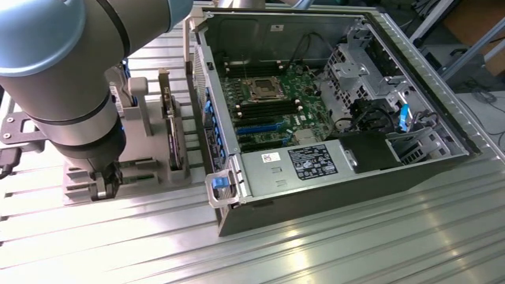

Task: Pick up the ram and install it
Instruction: 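Pick up the ram and move it above insertion slot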

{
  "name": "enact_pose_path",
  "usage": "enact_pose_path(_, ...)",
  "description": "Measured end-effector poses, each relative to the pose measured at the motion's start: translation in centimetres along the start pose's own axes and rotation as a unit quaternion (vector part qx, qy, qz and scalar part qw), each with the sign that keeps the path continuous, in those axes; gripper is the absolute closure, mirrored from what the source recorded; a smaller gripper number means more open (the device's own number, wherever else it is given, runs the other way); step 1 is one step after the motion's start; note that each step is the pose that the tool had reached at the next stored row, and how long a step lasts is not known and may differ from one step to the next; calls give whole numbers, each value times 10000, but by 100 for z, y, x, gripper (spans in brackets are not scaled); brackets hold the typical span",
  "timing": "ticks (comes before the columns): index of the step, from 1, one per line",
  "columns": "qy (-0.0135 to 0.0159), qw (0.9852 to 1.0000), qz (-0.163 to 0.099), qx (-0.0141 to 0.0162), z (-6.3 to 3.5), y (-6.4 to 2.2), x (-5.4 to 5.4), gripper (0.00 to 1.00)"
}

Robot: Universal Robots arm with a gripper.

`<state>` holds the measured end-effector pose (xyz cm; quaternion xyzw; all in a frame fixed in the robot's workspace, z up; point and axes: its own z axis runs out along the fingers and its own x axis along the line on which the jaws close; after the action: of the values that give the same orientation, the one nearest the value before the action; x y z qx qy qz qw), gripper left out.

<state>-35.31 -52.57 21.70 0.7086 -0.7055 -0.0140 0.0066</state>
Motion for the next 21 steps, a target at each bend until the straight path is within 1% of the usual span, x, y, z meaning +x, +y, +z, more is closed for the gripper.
enact_pose_path(4,-1,10000,0,1,-39,1,-1,88)
enact_pose_path(9,0,10000,0,0,-124,4,-1,88)
enact_pose_path(13,0,10000,0,0,-172,5,-2,88)
enact_pose_path(16,0,10000,0,0,-239,7,-3,88)
enact_pose_path(20,0,10000,0,0,-292,8,-3,88)
enact_pose_path(21,0,10000,0,0,-324,9,-4,88)
